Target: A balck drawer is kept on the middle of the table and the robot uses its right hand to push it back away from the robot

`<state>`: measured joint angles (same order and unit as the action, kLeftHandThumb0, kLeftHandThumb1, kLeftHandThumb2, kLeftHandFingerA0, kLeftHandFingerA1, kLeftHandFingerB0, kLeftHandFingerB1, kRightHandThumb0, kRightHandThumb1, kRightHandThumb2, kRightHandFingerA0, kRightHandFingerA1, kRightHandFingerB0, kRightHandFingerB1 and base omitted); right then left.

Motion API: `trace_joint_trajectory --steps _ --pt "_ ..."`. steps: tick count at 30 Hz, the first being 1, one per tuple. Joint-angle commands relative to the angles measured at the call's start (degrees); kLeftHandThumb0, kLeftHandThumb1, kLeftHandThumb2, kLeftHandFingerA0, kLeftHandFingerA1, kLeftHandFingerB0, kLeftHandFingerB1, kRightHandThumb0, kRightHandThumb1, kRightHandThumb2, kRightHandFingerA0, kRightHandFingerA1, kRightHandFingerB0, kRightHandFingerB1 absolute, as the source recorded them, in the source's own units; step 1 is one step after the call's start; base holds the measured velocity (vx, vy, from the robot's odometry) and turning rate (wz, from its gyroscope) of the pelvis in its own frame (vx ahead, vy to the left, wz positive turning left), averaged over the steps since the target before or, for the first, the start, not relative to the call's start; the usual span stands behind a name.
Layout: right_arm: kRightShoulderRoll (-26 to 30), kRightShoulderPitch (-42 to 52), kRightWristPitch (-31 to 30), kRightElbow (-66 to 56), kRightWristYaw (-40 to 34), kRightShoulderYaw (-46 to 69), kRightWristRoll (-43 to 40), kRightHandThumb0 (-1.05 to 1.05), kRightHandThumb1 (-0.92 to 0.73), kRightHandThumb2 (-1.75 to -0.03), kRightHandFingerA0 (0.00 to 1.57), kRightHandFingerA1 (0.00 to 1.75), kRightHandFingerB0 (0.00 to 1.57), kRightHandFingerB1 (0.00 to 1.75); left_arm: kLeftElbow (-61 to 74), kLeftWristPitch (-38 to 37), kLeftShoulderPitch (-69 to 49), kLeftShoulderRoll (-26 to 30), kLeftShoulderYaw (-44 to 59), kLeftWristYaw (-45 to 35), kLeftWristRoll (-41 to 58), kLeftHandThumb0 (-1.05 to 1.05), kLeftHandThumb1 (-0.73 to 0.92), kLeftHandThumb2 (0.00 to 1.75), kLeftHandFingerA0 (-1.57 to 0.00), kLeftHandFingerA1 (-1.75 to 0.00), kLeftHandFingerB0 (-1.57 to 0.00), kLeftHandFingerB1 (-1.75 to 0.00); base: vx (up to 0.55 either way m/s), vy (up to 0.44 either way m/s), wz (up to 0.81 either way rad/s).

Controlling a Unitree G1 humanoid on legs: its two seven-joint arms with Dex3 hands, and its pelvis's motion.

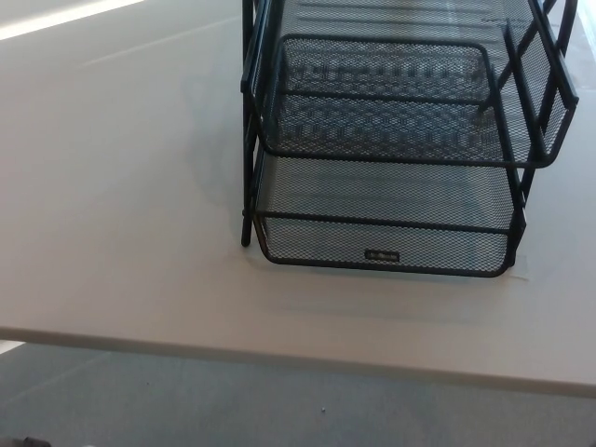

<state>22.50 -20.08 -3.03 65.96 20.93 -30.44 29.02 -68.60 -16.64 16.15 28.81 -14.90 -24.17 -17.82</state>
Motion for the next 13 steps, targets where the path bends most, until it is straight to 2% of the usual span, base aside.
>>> trace_joint_trajectory --steps 1,13 --pt "0.07 -0.09 0.58 0.77 -0.07 0.90 -0.08 -0.46 -0.74 -0.62 0.59 0.45 0.51 0.40 -0.27 -0.91 -0.44 1.28 0.26 -0.19 -0.30 -0.57 0.72 0.63 -0.46 -0.38 -0.31 -0.32 0.00 0.000 0.00" --pt "0.08 -0.11 1.44 1.39 -0.19 1.00 0.29 -0.47 -0.75 -0.62 0.60 0.45 0.53 0.41 -0.14 -0.74 -0.41 1.34 0.01 -0.02 -0.60 -0.56 0.75 0.63 -0.46 -0.37 -0.33 -0.32 0.00 0.000 0.00"
